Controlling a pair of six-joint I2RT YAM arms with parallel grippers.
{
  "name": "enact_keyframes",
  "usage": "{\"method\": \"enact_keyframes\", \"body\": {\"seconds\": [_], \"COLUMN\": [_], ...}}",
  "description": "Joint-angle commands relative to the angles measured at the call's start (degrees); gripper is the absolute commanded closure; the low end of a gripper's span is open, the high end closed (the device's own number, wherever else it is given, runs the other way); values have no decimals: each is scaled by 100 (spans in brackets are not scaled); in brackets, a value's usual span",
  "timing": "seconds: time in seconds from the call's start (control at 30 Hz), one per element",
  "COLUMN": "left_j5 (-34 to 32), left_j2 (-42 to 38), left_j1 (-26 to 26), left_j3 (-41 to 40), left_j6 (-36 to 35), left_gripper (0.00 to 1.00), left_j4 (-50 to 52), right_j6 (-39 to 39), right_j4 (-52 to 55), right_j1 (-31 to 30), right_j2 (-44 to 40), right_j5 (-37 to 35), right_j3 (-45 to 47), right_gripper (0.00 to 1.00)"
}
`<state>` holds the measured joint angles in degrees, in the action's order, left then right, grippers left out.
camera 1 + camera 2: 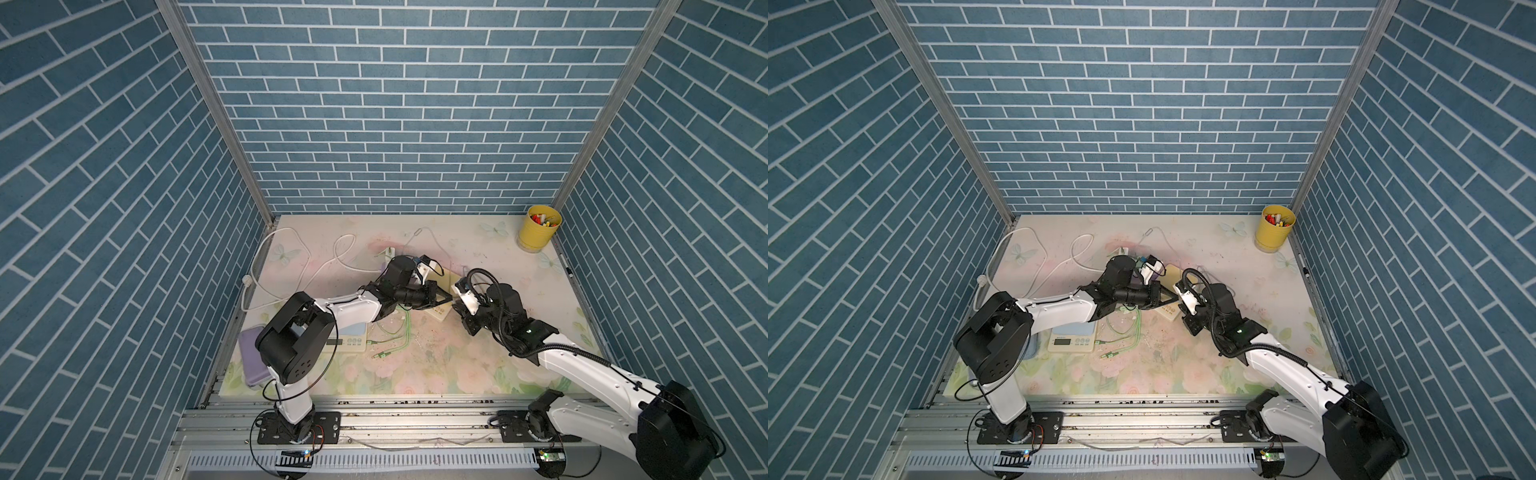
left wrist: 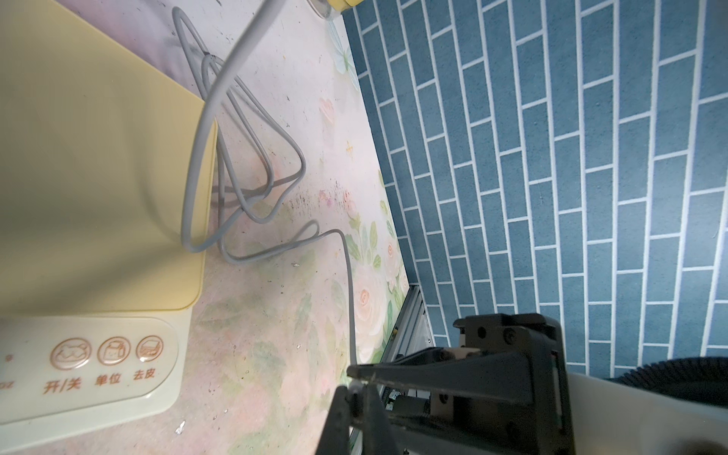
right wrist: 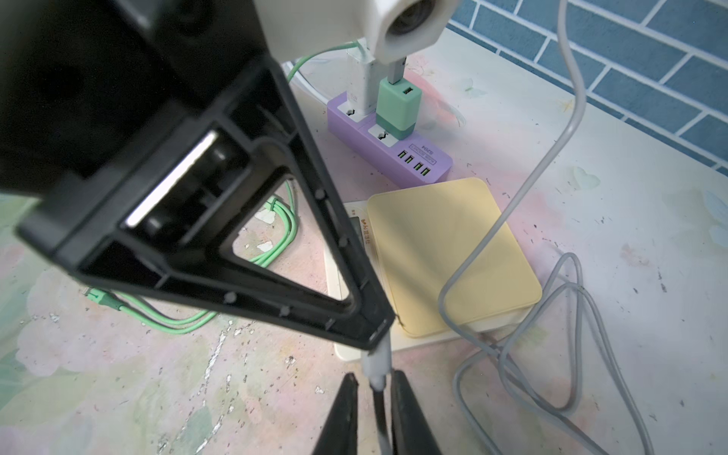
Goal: Charge the electronic scale
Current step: Adjust the charging cable.
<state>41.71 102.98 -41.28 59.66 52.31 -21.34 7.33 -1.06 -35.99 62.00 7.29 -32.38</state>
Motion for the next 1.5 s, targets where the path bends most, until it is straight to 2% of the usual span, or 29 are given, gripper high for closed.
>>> {"method": "enact_keyframes", "body": {"seconds": [0.0, 0.1, 0.17, 0.23, 0.33, 0.63, 0.8, 0.83, 0.93, 1.1, 1.13, 1.17, 1.27, 1.33, 1.47], "left_j5": [108, 112, 122, 117, 124, 132, 141, 144, 143, 106, 85, 31, -380, -688, -884], "left_j2": [45, 40, 40, 30, 4, -8, -23, -21, -23, 1, -10, -43, -276, -395, -277], "left_j1": [14, 14, 14, 14, 14, 14, 14, 14, 14, 23, 38, 57, 203, 364, 788], "left_j3": [115, 116, 116, 116, 107, 107, 99, 96, 99, 98, 107, 128, 185, 217, 312], "left_j6": [7, 5, 6, 9, 8, 15, 17, 23, 16, -26, -96, -234, -971, -1451, -2035], "left_gripper": [100, 100, 100, 100, 100, 100, 100, 100, 100, 100, 96, 83, 57, 49, 46], "left_j4": [-46, -56, -65, -63, -72, -54, -40, -37, -37, 25, 124, 320, 1285, 1884, 2442], "right_j6": [189, 216, 250, 281, 321, 405, 460, 470, 497, 566, 597, 611, 594, 369, 180], "right_j4": [-166, -130, -94, -49, -1, 58, 106, 107, 138, 210, 291, 440, 1287, 1855, 2891], "right_j1": [2, 3, 3, 0, 0, 2, 2, 4, 1, 4, 2, 6, 4, -9, -342], "right_j2": [8, -23, -32, -26, -17, 102, 173, 175, 171, 40, 19, 14, 203, 509, 1298], "right_j5": [45, -6, -42, -95, -140, -158, -158, -144, -131, -131, -148, -181, -485, -711, -1125], "right_j3": [47, 56, 59, 59, 57, -25, -83, -90, -106, -125, -136, -189, -569, -915, -1534], "right_gripper": [83, 95, 98, 96, 89, 90, 80, 81, 99, 100, 100, 100, 100, 100, 100]}}
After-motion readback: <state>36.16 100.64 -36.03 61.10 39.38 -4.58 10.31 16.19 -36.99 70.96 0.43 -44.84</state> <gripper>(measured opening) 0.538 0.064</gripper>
